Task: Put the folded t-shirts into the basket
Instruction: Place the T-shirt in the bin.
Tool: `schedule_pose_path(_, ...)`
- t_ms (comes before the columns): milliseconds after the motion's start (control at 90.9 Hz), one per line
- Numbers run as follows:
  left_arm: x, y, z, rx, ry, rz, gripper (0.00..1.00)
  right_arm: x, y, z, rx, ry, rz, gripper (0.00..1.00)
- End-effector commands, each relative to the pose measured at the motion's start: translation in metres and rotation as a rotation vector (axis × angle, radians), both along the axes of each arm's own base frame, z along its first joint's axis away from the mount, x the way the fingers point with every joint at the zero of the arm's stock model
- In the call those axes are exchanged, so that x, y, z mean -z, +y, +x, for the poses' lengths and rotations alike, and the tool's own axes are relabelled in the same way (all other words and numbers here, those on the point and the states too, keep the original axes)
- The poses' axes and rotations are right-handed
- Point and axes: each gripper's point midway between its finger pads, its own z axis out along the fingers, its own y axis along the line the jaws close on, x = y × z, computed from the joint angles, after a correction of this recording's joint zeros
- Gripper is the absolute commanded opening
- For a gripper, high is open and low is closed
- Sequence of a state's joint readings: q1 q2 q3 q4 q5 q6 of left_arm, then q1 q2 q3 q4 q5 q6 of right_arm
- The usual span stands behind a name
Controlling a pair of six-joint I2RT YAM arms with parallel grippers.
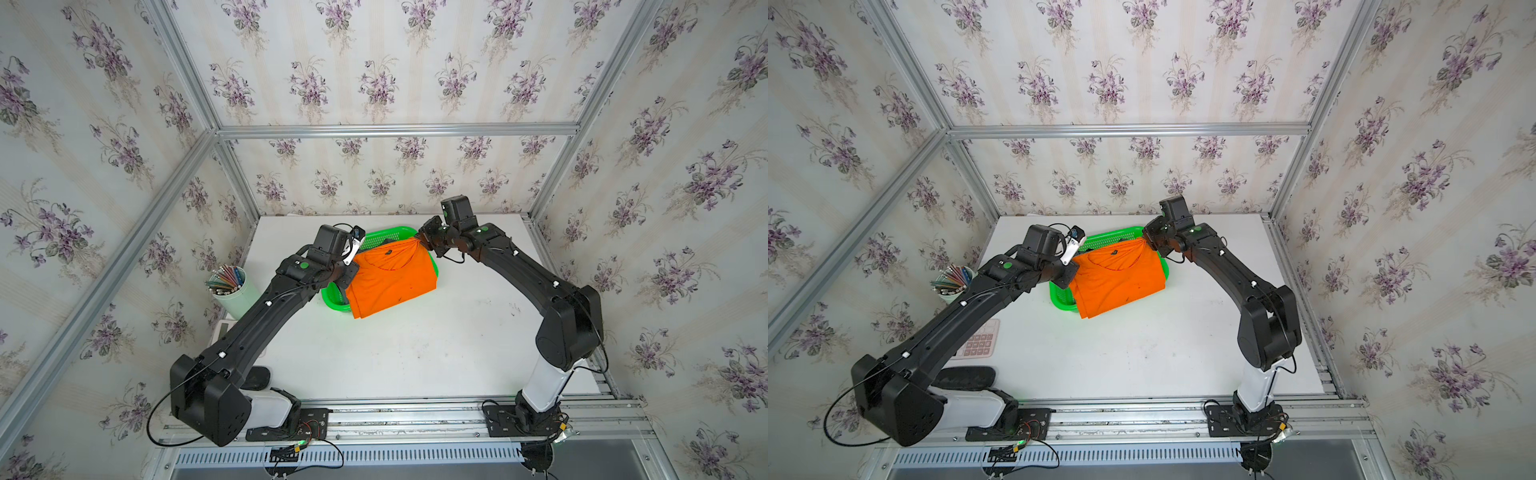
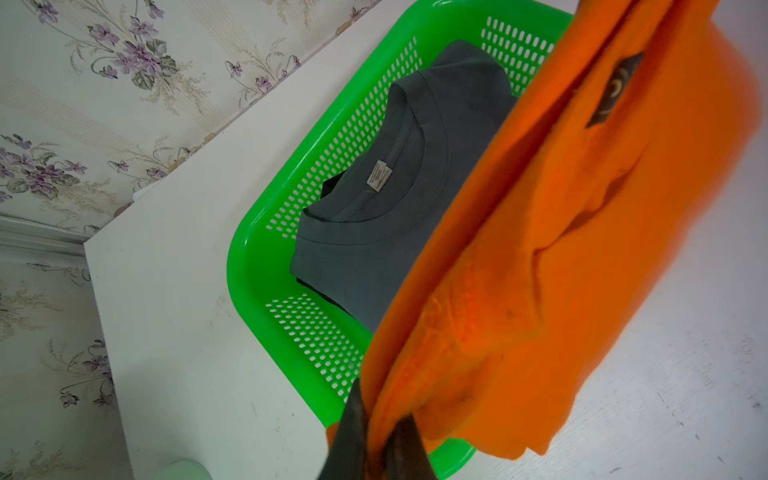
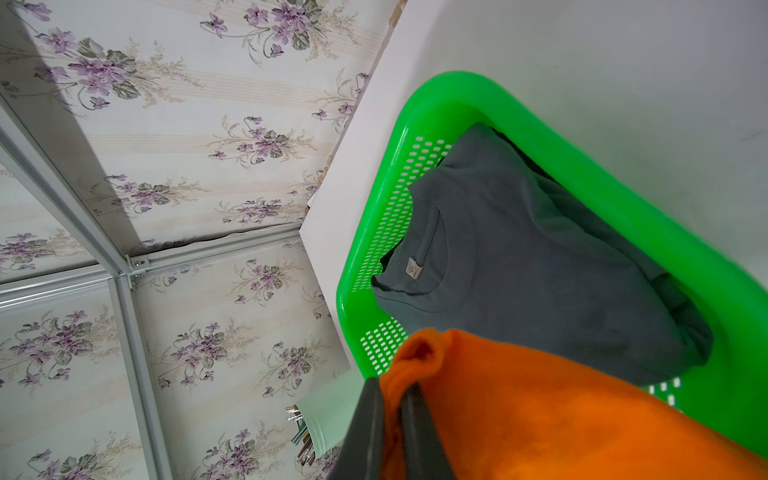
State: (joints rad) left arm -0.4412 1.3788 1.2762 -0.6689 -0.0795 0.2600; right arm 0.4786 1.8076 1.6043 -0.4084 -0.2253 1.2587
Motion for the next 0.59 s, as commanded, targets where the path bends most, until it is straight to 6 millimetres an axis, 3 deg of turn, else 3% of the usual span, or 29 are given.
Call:
schedule_pose_path(0,0.007,0.013,0.009,-0.040,0.013,0.024,0.00,0.004,-0.005,0.016,0.068,-0.008,-0.021,0.00)
schedule_pose_path(220,0.055,0.010,0.029,-0.001,0.109,0.029,0.00,0.030,-0.001,0.029,0.089,0.043,-0.046,0.00)
schedule_pose_path(583,0.089,0.008,0.065,0.038,0.113,0.088,0.00,0.069,0.008,0.043,0.107,0.111,-0.042,0.00)
